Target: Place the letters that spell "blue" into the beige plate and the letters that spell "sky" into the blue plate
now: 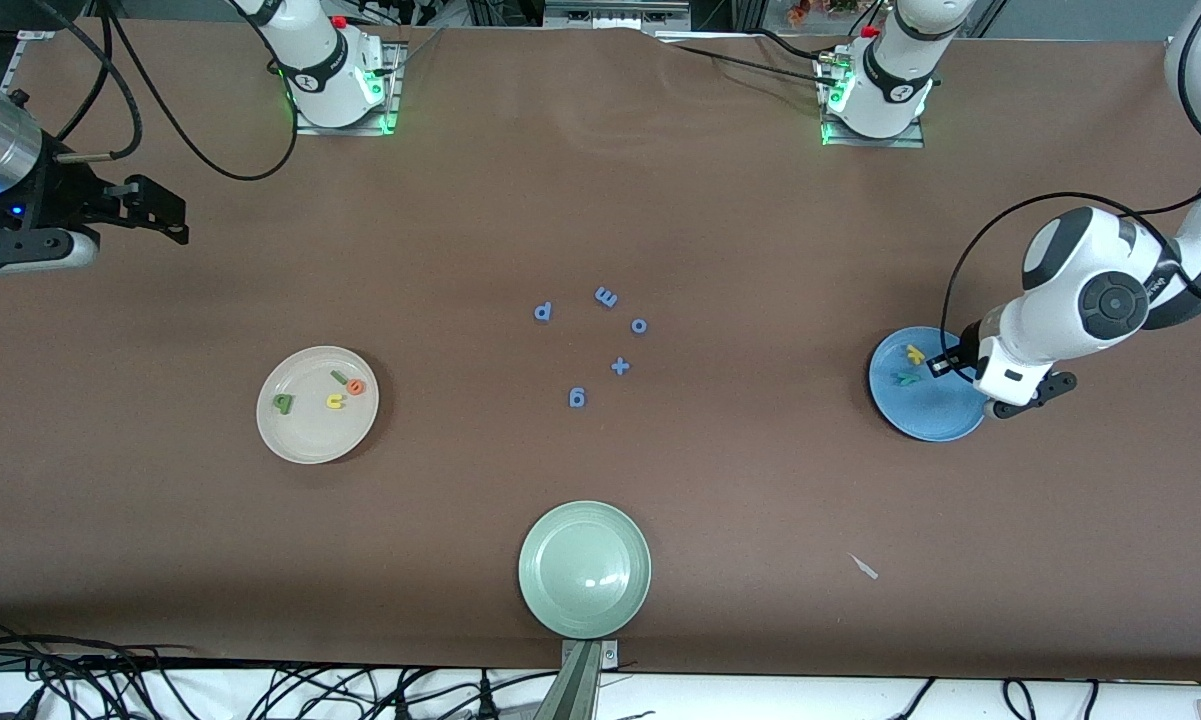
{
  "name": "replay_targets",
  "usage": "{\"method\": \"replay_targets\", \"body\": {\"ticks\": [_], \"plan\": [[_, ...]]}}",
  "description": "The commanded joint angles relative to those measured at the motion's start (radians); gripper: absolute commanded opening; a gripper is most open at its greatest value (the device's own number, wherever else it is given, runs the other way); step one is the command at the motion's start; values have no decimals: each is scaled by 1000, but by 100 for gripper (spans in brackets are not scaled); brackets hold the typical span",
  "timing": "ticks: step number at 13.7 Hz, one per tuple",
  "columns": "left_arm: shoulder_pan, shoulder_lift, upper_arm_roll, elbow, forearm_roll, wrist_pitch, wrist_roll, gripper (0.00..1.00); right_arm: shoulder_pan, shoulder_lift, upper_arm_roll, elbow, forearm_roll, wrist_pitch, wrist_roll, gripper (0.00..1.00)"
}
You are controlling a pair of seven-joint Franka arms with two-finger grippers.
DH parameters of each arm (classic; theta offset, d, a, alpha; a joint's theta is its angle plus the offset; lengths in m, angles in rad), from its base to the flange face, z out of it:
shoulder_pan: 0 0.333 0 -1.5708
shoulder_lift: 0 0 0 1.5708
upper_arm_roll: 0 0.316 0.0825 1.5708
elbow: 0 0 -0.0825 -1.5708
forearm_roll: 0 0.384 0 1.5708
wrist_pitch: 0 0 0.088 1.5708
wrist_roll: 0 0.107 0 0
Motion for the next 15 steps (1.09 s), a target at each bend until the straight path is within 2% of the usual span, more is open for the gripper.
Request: {"method": "replay_targets", "body": {"ticks": [1, 3, 4, 5, 6, 7, 11, 13, 15], "plan": [[5, -2, 12, 2, 20, -5, 20, 8, -19, -7, -8, 16, -5, -29, -3, 100], [5, 4, 40, 9, 21, 17, 20, 16, -17, -4, -18, 19, -2, -31, -3, 100], [5, 3, 40, 12, 20, 17, 20, 26, -17, -4, -18, 25, -1, -29, 3, 100], [3, 3, 43, 22, 20, 17, 11, 44, -16, -1, -18, 27, -2, -28, 6, 100], [5, 0, 43, 26, 20, 17, 10, 57, -16, 11, -18, 35, -10, -18, 6, 100], [6, -6, 43, 36, 20, 14, 7, 65, -17, 20, -18, 50, -11, -14, 6, 100], [-2, -38, 25, 101, 11, -24, -56, 76, -17, 45, -19, 87, -14, -12, 6, 100], [0, -57, -12, 153, 2, -71, -59, 78, -20, 49, -21, 87, -16, -15, 5, 100], [-3, -55, -18, 208, 1, -89, -55, 78, -20, 51, -24, 87, -30, -12, 6, 100]]}}
